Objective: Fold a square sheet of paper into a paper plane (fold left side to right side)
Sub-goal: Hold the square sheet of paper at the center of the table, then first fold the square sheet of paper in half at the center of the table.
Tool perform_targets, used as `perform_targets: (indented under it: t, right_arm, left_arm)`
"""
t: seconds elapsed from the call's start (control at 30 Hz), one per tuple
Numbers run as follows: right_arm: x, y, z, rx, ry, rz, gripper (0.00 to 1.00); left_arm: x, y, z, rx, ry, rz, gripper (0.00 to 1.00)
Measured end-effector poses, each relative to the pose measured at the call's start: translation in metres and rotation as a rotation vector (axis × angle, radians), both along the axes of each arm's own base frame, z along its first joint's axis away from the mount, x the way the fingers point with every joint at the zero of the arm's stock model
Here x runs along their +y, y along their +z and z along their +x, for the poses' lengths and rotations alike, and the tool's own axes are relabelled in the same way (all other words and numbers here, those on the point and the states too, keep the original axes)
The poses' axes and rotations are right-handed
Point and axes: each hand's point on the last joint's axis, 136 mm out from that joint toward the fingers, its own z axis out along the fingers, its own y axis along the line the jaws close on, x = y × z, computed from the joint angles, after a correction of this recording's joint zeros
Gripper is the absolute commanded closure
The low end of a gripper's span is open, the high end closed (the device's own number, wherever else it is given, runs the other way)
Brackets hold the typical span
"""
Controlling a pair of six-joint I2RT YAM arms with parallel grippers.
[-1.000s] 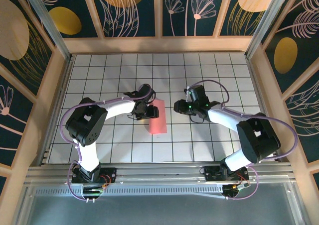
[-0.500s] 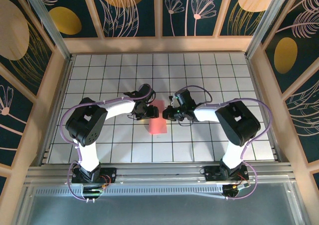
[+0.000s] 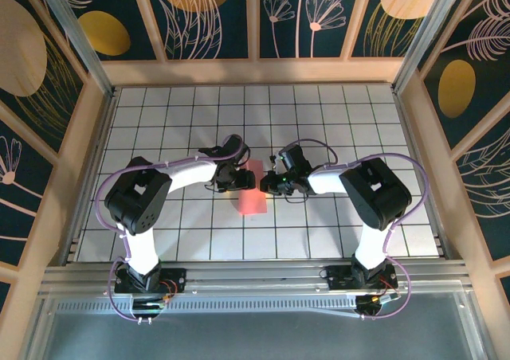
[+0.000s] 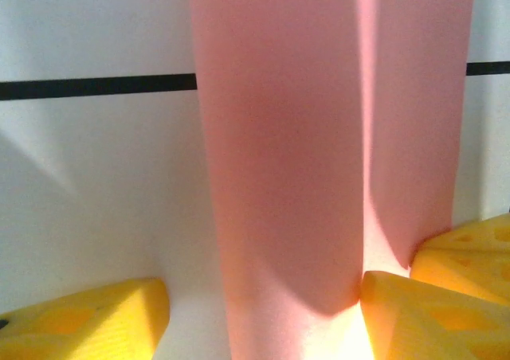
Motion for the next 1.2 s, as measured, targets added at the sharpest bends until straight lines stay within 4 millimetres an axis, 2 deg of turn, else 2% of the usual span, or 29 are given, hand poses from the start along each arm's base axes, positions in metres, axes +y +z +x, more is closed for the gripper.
perform_targets:
  t: [0.13, 0.23, 0.33, 0.43, 0.53, 0.6, 0.7, 0.8, 1.0, 1.2]
  right_arm:
    - [0.0, 0.0, 0.0, 0.0, -0.001, -0.002, 1.0]
    - [0.0, 0.0, 0.0, 0.001, -0.002, -0.005, 1.0]
    - [0.0, -0.001, 0.0, 0.002, -0.002, -0.009, 1.0]
    - [0.0, -0.001, 0.0, 0.006, -0.002, -0.011, 1.0]
    - [0.0, -0.001, 0.0, 0.01, -0.001, -0.015, 1.0]
    - [0.0, -0.001, 0.0, 0.012, -0.002, -0.017, 1.0]
    - [0.0, -0.001, 0.0, 0.012, -0.002, -0.019, 1.0]
    - [0.0, -0.001, 0.0, 0.011, -0.002, -0.019, 1.0]
    - [0.0, -0.002, 0.0, 0.01, -0.003, -0.03, 1.0]
    - [0.0, -0.002, 0.0, 0.015, -0.004, -0.042, 1.0]
  left_arm:
    - [0.0, 0.007, 0.001, -0.035, -0.01, -0.012, 0.24]
    - [0.008, 0.017, 0.009, -0.091, 0.006, -0.008, 0.21]
    - [0.012, 0.051, 0.02, -0.186, 0.026, -0.057, 0.21]
    - [0.002, 0.088, 0.026, -0.273, 0.013, -0.161, 0.3]
    - [-0.014, 0.101, 0.025, -0.296, -0.024, -0.266, 0.49]
    - [-0.022, 0.094, 0.02, -0.268, -0.046, -0.31, 0.62]
    - [-0.027, 0.068, 0.007, -0.191, -0.069, -0.337, 0.78]
    - [-0.027, 0.041, -0.005, -0.115, -0.081, -0.338, 0.85]
    - [-0.024, 0.009, -0.012, -0.056, -0.082, -0.303, 0.92]
    - [-0.02, 0.001, -0.014, -0.058, -0.081, -0.292, 0.93]
